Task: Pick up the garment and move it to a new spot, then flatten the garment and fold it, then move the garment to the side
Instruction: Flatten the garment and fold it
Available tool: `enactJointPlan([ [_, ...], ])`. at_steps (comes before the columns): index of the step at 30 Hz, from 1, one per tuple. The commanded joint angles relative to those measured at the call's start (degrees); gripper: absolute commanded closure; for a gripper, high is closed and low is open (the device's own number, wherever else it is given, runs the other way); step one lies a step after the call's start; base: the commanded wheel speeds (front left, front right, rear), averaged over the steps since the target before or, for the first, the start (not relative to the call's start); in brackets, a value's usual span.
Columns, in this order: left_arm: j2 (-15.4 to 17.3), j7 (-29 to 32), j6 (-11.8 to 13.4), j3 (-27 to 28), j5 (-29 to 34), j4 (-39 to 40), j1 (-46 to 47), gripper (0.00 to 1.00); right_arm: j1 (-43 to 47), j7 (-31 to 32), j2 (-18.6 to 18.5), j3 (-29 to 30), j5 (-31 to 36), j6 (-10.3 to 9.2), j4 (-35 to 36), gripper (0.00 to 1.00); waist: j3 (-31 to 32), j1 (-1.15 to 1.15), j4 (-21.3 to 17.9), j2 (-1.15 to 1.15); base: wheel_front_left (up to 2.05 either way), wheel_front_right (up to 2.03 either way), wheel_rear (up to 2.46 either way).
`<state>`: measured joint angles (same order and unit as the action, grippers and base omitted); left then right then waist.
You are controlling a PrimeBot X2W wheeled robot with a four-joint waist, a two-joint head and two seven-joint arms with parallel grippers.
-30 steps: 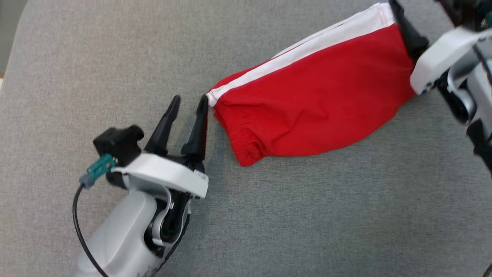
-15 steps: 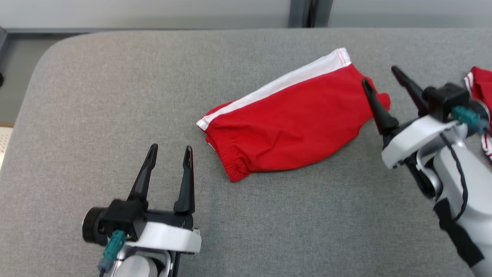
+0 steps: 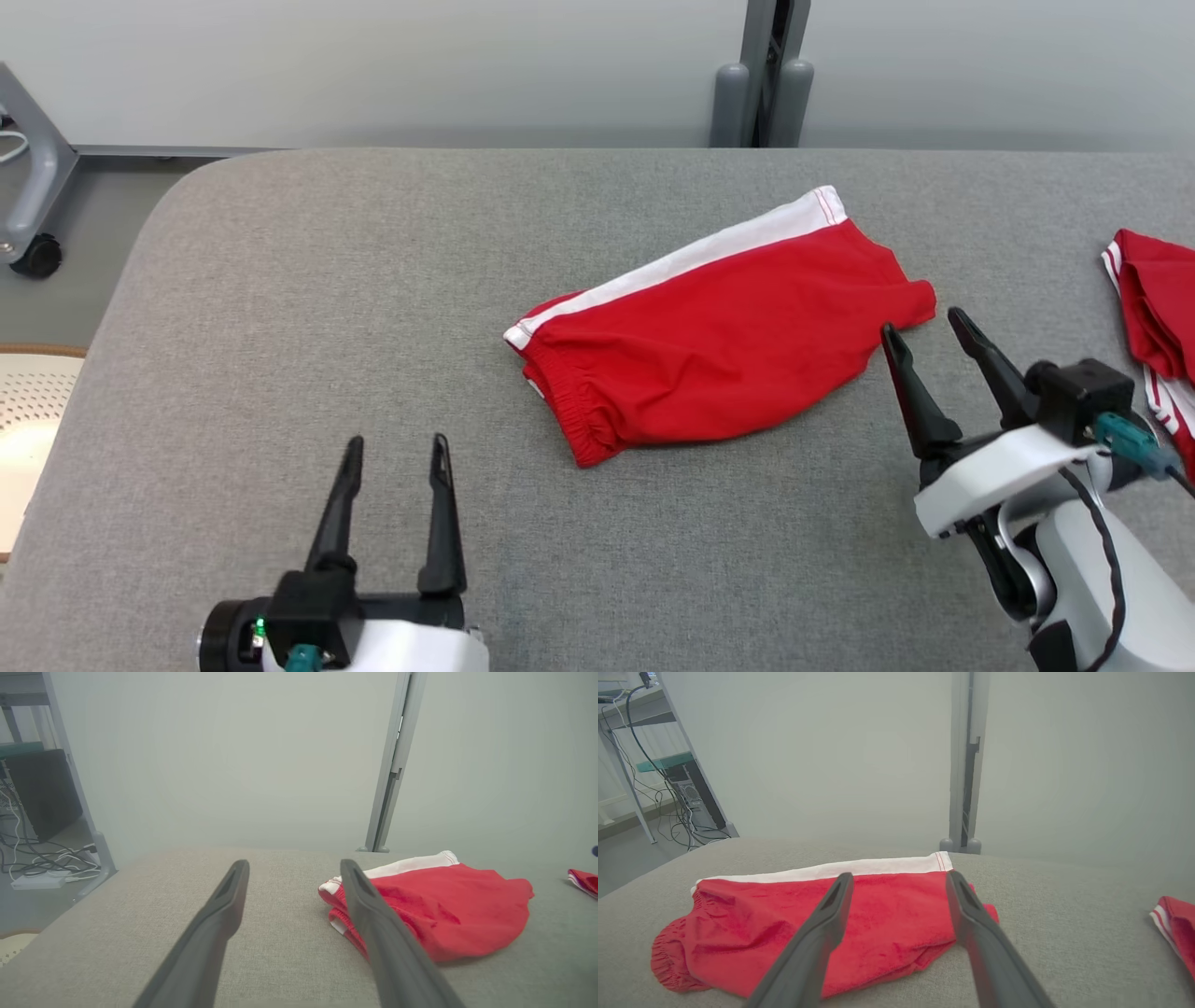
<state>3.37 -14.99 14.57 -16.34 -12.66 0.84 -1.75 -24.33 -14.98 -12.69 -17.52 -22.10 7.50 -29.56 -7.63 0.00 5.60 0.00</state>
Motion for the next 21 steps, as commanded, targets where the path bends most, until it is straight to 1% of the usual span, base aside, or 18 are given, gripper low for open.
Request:
enactJointPlan([
  [1, 0.2, -0.2, -0.5, -0.1, 1.0, -0.2, -0.5, 0.00, 1.0, -0.3, 0.0, 0.6, 0.1, -0.02, 0.4, 0.00, 0.2, 0.00, 0.2, 0.00, 0.00, 0.00, 0.00],
  [7, -0.2, -0.2, -1.9, -2.2, 3.4, -1.0, -2.0, 0.00, 3.2, -0.3, 0.9, 4.0, -0.2, -0.02, 1.2, 0.00, 0.0, 0.00, 0.8, 0.00, 0.00, 0.00, 0.00],
  [12, -0.3, -0.2, -2.5, -3.4, 3.8, -1.1, -1.2, 0.00, 1.4, -0.3, 0.6, 6.2, -3.1, -0.02, -1.1, 0.00, -1.3, 0.00, 1.6, 0.00, 0.00, 0.00, 0.00],
  [17, -0.4, -0.2, -3.0, -4.1, 4.1, -1.2, 0.4, 0.00, -4.1, -0.3, -1.2, 7.1, -5.8, -0.02, -7.7, 0.00, -3.8, 0.00, 2.5, 0.00, 0.00, 0.00, 0.00],
  [21, -0.4, -0.2, -3.2, -5.1, 3.8, -1.3, 1.6, 0.00, -10.2, 0.2, -2.8, 6.5, -7.1, -0.02, -15.5, 0.00, -6.2, 0.00, 3.6, 0.00, 0.00, 0.00, 0.00],
])
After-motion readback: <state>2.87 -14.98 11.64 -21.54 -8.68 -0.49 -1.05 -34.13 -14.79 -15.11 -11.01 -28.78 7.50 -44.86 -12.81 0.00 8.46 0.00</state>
